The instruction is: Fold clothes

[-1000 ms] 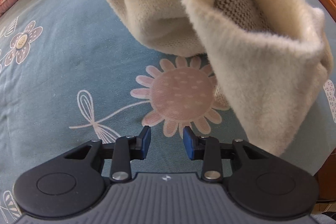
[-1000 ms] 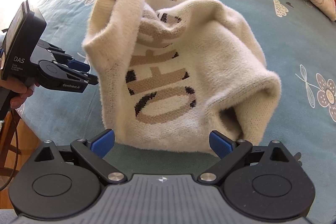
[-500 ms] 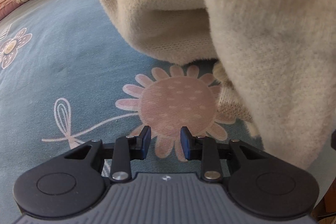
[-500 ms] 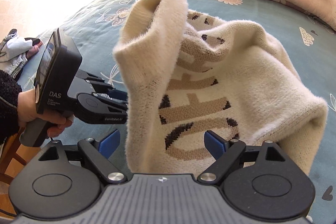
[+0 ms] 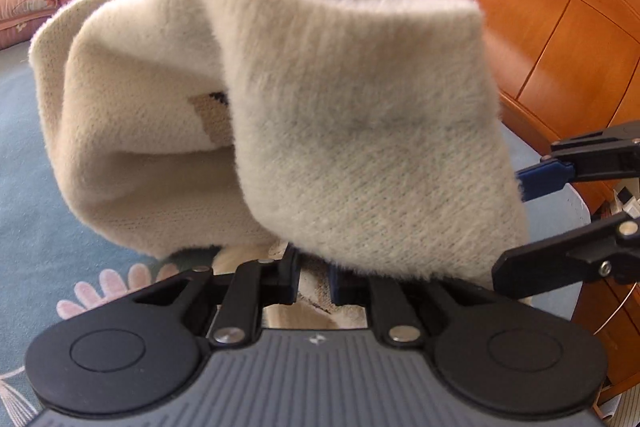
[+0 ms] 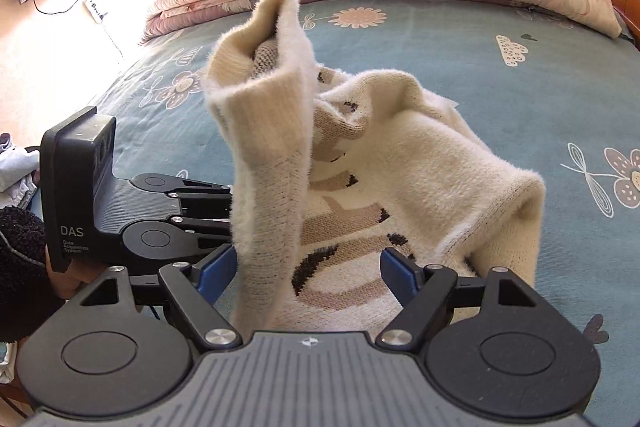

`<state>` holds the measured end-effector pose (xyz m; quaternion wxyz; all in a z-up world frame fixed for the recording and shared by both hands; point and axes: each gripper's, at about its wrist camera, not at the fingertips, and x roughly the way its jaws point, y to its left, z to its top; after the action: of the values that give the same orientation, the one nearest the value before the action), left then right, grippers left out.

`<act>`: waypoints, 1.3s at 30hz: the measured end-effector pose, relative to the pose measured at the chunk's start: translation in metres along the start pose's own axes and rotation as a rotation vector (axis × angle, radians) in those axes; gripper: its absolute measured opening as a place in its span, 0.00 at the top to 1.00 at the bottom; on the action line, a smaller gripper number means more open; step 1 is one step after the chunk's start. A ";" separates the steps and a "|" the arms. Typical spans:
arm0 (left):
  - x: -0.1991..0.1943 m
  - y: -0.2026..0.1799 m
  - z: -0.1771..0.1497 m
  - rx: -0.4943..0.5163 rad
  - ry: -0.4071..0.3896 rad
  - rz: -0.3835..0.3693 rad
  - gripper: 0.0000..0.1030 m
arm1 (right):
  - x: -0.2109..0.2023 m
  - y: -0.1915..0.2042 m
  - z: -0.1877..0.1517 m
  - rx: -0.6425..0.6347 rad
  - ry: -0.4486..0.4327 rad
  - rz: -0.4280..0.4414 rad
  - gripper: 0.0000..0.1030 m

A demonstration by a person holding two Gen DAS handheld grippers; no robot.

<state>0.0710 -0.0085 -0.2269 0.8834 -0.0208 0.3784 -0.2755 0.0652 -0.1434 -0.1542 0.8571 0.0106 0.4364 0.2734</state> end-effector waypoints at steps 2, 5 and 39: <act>0.003 -0.002 0.002 -0.010 -0.001 -0.002 0.88 | 0.006 -0.004 0.005 -0.007 -0.010 -0.001 0.20; -0.002 -0.002 0.000 -0.012 -0.001 -0.006 0.88 | 0.020 -0.011 0.015 0.011 -0.016 0.052 0.22; 0.016 0.040 0.127 1.459 0.437 -0.021 0.44 | 0.061 -0.016 -0.008 -0.027 0.199 0.046 0.67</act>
<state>0.1851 -0.0048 -0.1568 0.5754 0.6198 0.2665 -0.4622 0.0950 -0.1299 -0.2086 0.8032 -0.0181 0.5152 0.2986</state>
